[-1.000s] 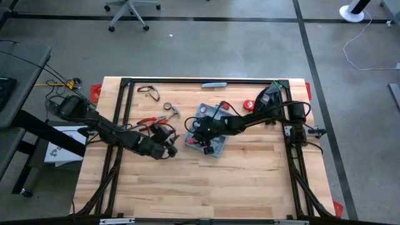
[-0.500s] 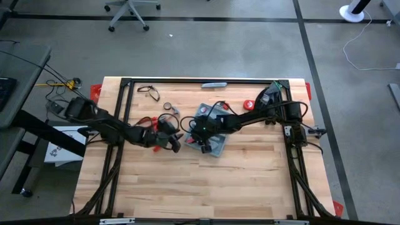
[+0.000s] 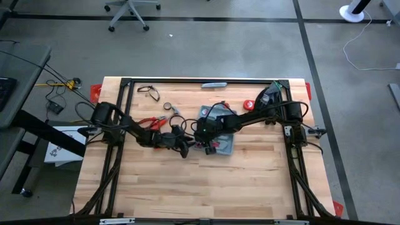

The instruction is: Prefit tool cases

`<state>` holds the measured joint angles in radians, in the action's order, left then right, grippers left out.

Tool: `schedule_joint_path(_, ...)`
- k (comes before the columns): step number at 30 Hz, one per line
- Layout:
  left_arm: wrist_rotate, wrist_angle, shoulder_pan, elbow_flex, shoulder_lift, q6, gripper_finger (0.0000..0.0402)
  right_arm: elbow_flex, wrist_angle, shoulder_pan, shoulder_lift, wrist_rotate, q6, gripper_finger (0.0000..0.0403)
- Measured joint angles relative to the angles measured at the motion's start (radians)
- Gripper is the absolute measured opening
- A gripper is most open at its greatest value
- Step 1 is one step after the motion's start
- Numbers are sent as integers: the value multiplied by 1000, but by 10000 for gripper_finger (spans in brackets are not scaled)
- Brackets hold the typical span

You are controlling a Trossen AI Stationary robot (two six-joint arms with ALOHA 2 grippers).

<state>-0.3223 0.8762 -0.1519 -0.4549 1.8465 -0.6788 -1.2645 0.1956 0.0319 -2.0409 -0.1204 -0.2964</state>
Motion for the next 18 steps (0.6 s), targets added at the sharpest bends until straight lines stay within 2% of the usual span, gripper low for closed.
schedule_joint_path(8, 8, -8, -5, -35, 18, 53, 131, -1, 57, -3, 9, -50, -33, 132)
schedule_joint_path(18, 3, -15, -5, -35, 18, 70, 131, 4, 182, -22, 40, -45, -103, 132)
